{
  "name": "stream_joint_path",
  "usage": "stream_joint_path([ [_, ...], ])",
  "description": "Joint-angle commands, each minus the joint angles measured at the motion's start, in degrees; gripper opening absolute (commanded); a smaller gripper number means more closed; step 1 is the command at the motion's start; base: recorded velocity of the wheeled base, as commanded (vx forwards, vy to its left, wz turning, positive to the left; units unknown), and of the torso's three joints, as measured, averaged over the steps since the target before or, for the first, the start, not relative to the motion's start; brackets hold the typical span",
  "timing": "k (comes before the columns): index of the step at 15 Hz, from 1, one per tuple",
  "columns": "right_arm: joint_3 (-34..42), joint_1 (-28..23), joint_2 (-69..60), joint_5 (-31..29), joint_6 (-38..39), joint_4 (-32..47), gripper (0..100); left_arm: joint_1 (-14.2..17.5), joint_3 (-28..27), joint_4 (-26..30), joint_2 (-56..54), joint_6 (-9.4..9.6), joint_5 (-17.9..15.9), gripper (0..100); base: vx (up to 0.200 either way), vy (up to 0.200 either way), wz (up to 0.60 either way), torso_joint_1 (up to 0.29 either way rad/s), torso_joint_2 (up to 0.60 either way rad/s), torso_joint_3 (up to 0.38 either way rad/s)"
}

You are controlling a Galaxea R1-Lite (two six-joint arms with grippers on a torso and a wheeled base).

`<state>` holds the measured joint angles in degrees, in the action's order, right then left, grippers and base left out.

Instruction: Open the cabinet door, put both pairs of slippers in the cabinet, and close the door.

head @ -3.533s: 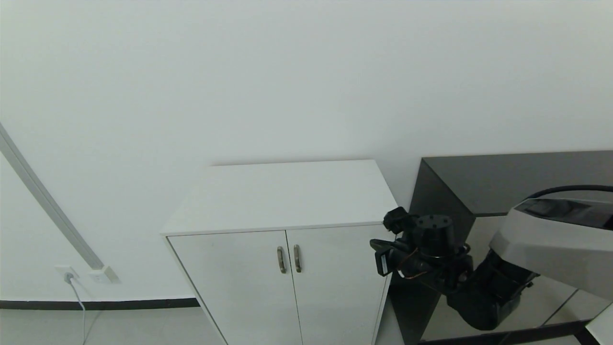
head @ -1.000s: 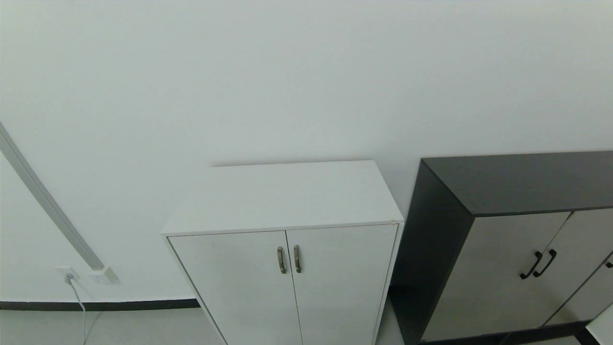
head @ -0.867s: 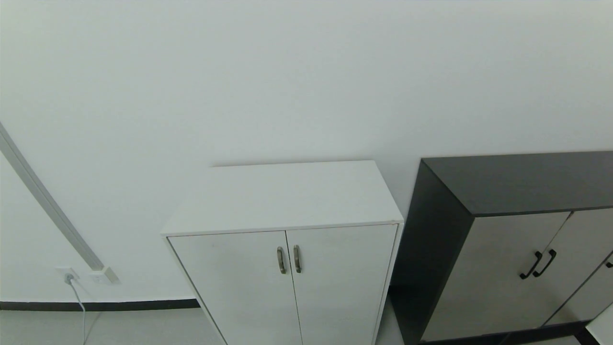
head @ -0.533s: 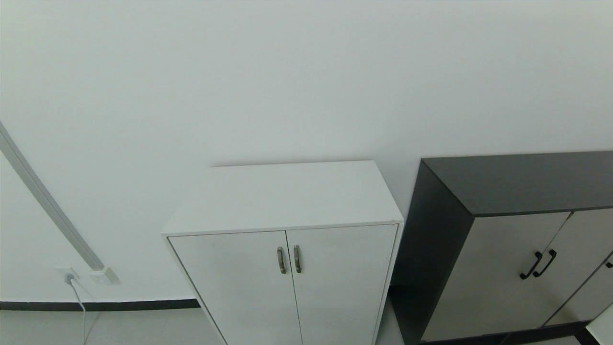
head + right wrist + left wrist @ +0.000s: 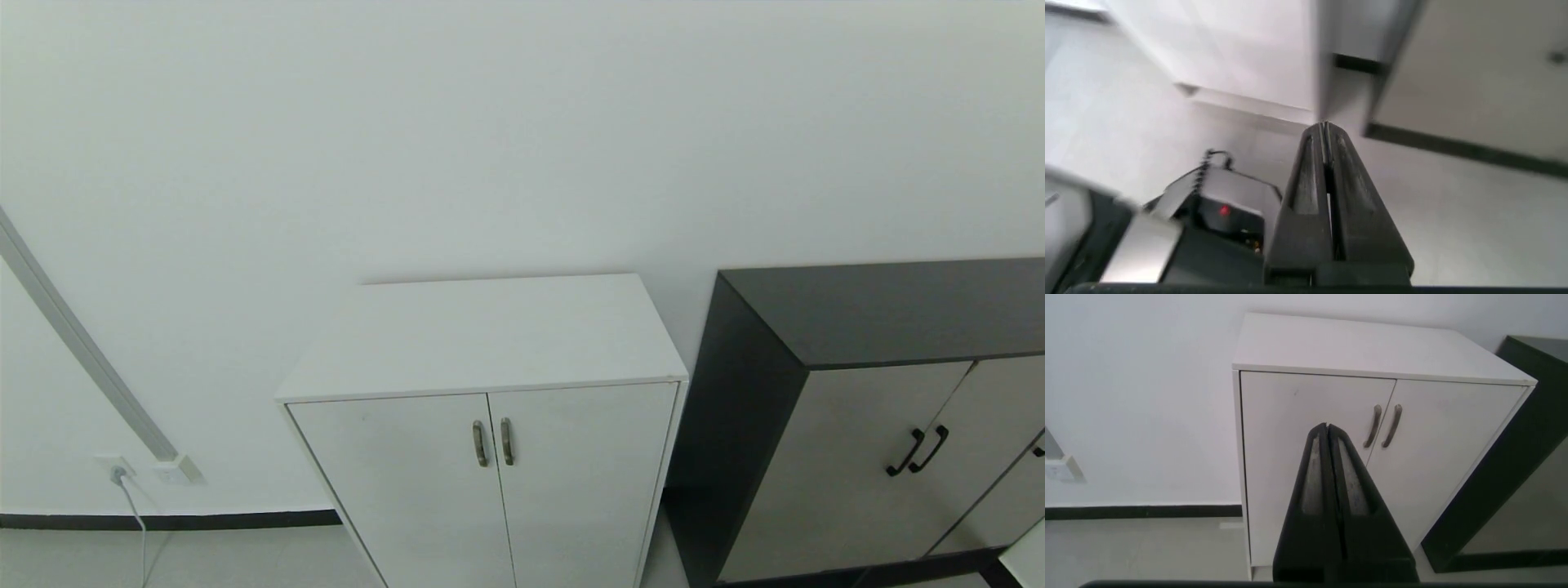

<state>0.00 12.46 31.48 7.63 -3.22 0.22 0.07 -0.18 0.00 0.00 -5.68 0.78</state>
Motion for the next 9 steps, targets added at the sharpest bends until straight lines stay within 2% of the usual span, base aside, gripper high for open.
stream_joint_path([
  [1, 0.0, 2.31, -1.24, -0.16, 0.41, 0.22, 0, 0.01, 0.01, 0.0, 0.0, -0.12, 0.01, 0, 0.0, 0.0, 0.0, 0.0, 0.0, 0.0],
  [6, 0.0, -8.15, -11.61, -0.69, 0.32, 0.04, 0, 0.01, 0.01, 0.0, 0.0, -0.03, 0.01, 0, 0.0, 0.0, 0.0, 0.0, 0.0, 0.0],
  [9, 0.0, -11.49, -19.0, -0.69, 0.32, 0.04, 0, 0.01, 0.01, 0.0, 0.0, -0.03, 0.1, 0, 0.0, 0.0, 0.0, 0.0, 0.0, 0.0],
])
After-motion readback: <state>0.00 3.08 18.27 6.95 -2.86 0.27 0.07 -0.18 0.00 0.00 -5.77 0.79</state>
